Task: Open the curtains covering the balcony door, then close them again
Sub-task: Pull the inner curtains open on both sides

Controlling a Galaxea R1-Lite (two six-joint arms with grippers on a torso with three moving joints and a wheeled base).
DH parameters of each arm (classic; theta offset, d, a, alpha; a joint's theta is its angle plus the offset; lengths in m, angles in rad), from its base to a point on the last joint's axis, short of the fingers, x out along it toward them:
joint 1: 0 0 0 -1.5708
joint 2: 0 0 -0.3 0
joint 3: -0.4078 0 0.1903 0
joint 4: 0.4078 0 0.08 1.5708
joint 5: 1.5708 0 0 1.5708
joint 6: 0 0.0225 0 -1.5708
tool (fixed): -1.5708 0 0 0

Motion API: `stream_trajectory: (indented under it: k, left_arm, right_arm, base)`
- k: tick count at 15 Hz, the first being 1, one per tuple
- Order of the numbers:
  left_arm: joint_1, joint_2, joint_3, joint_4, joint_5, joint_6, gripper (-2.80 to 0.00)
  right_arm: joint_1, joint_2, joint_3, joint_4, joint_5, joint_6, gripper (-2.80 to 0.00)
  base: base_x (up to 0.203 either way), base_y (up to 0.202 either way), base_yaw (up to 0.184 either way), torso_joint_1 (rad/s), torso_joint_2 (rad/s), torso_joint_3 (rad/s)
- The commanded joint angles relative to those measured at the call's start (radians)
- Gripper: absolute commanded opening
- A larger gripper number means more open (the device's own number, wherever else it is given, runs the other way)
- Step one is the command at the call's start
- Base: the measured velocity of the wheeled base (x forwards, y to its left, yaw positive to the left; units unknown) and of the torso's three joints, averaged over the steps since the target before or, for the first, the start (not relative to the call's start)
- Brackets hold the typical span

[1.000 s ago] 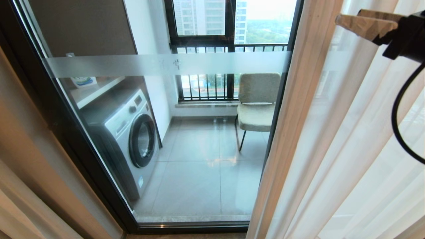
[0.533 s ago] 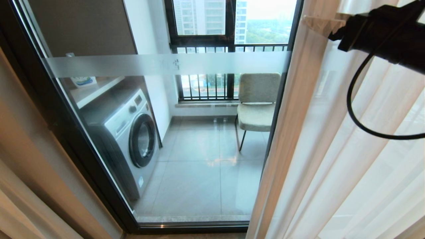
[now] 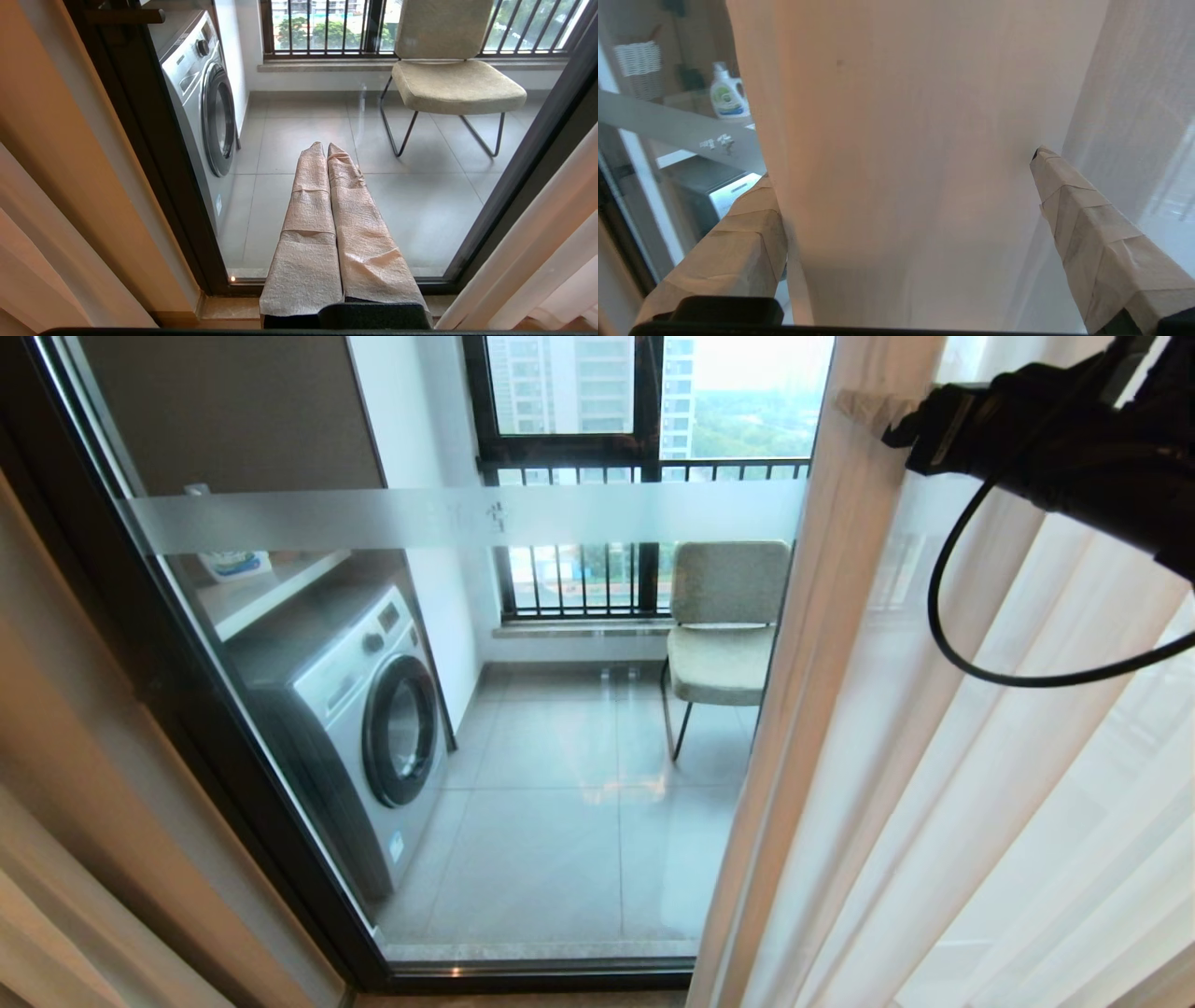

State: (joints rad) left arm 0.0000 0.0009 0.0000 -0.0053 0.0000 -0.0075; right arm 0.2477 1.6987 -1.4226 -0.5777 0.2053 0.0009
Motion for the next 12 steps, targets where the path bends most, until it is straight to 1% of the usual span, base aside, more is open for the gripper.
stream_trajectory:
  k: [1,7,12]
  left_arm:
    - [0.0,-0.001,0.0,-0.001,0.0,0.0,-2.8]
    - [0.0,-0.001,0.0,-0.001,0.0,0.0,-2.8]
    - [0.0,-0.001,0.0,-0.001,0.0,0.0,-2.8]
  right_arm:
    - [0.002,0.01,-0.004,-0.008,-0.029,-0.002,0.0]
    - [0.036,0.06,-0.107,-0.005,-0.054,0.002,0.0]
    - [0.058,0.091,-0.127,-0.008,-0.128,-0.005,0.0]
  base:
    - [0.0,0.0,0.0,0.0,0.0,0.0]
    - [0.0,0.0,0.0,0.0,0.0,0.0]
    - [0.0,0.0,0.0,0.0,0.0,0.0]
